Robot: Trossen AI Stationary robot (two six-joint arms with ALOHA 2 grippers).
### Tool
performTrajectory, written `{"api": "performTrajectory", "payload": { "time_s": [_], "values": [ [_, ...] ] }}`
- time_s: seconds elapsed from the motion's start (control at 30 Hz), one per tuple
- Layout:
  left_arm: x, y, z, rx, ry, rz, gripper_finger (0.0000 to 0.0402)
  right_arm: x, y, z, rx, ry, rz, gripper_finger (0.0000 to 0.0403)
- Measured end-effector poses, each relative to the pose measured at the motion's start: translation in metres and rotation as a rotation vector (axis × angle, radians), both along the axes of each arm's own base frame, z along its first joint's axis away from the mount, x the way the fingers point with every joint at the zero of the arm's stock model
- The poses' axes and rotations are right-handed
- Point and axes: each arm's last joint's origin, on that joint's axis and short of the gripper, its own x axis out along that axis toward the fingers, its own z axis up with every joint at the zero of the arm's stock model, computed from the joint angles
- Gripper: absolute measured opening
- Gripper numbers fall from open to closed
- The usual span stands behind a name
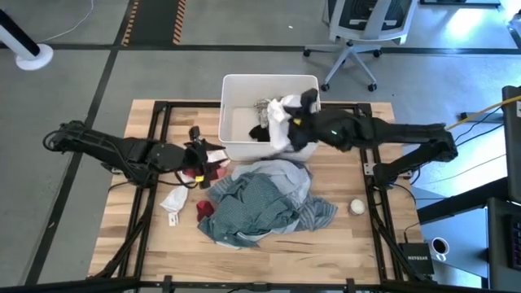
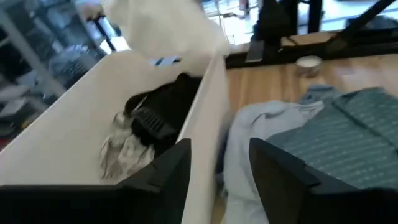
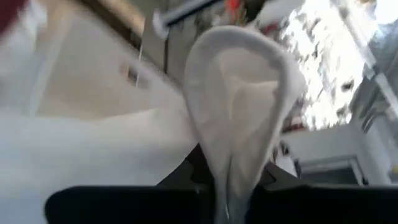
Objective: Sort clothes
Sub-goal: Put the white boxer into the white bin, then put the bottom white sock into the white bin
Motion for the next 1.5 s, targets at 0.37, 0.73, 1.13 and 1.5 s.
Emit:
{"api": "performTrajectory", "payload": {
  "time_s": [0.37, 0.73, 1.13, 1.5],
  "values": [
    [-0.014, 0.013, -0.009, -0.100, 0.084, 0.109, 0.0175, 0.009, -0.076, -0.020, 0.073, 0.012, -0.249, 0.0104],
    [-0.014, 0.019, -0.013, -0.120, 0.109, 0.155, 0.0207, 0.006, -0.083, -0.029, 0.113, 0.059, -0.304, 0.0244],
    [-0.028, 0.021, -0.049, -0.341, 0.391, 0.393, 0.0208, -0.050, -0.049, 0.009, 0.200, -0.050, -0.233, 0.0265],
    [-0.011, 0.012, -0.121, -0.483, 0.823, 0.558, 0.0208, -0.062, -0.027, -0.004, 0.371, 0.092, -0.120, 0.0264]
  ]
}}
